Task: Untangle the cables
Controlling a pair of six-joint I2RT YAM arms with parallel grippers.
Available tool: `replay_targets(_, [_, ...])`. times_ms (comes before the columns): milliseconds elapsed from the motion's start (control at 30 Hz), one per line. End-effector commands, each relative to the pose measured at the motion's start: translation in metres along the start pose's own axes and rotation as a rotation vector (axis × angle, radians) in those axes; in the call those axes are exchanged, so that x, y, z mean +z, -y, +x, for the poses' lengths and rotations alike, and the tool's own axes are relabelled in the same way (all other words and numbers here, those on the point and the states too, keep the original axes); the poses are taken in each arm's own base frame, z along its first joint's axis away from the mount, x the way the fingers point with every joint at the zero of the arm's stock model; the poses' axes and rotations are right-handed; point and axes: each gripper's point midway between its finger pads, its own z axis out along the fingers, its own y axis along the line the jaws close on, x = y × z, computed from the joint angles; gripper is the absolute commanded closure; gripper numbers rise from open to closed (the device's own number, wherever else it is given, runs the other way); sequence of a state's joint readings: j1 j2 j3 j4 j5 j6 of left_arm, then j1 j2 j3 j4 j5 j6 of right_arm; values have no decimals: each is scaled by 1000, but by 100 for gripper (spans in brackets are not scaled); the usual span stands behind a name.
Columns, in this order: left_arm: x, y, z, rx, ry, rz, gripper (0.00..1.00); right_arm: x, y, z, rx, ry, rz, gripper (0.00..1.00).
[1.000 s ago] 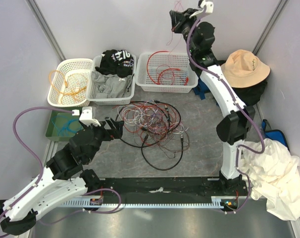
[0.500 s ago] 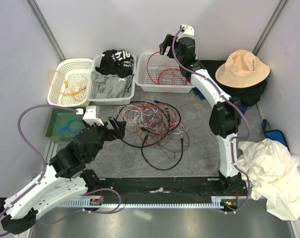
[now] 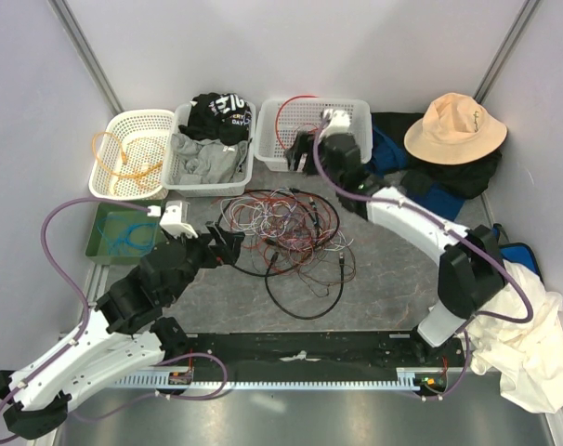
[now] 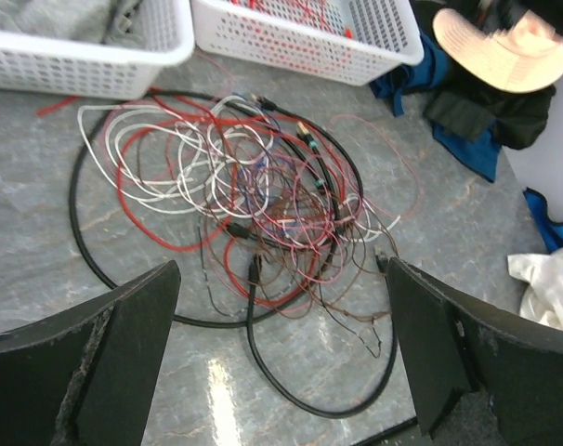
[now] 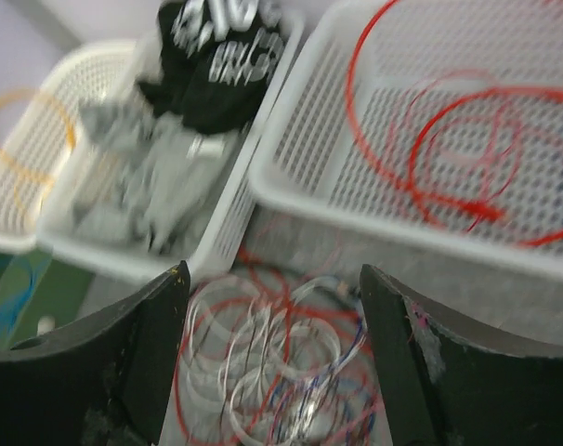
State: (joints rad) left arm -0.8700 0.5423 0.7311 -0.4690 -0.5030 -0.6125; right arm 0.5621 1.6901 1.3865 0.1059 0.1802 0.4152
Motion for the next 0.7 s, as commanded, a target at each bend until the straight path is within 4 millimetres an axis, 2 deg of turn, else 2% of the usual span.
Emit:
replay_targets(0, [2,14,8,-95,-24,62,1,-24,-13,76,-38,-115,-33,21])
replay_targets(33, [3,15,11,-95,-35,65,2,-31,-3,104,-54,-167,-9,23])
replay_targets(67, [3,15,13,-98,-42,68,2,-33,5,114,-49,-179,12,25])
replay_targets(133, [4,17,17,-106,-56,77,3,-40,27,142,-73,-223,68,39])
replay_targets(200, [4,17,20,-115,-64,82,3,-41,40,160,-98,-255,103,51])
replay_targets(267, [5,17,25,-119,-75,81,4,-41,52,175,-127,-285,140,53])
replay_targets(400, [5,17,30,-137,-89,84,4,-34,61,183,-163,-298,171,50])
replay_targets(533, [5,15,34,-147,-94,82,4,-22,58,185,-182,-296,172,45])
replay_targets(567, [5,14,35,-148,-97,79,5,-19,64,196,-197,-324,186,45])
replay_targets(667, [4,12,38,-149,-101,77,5,-12,65,204,-206,-350,199,45])
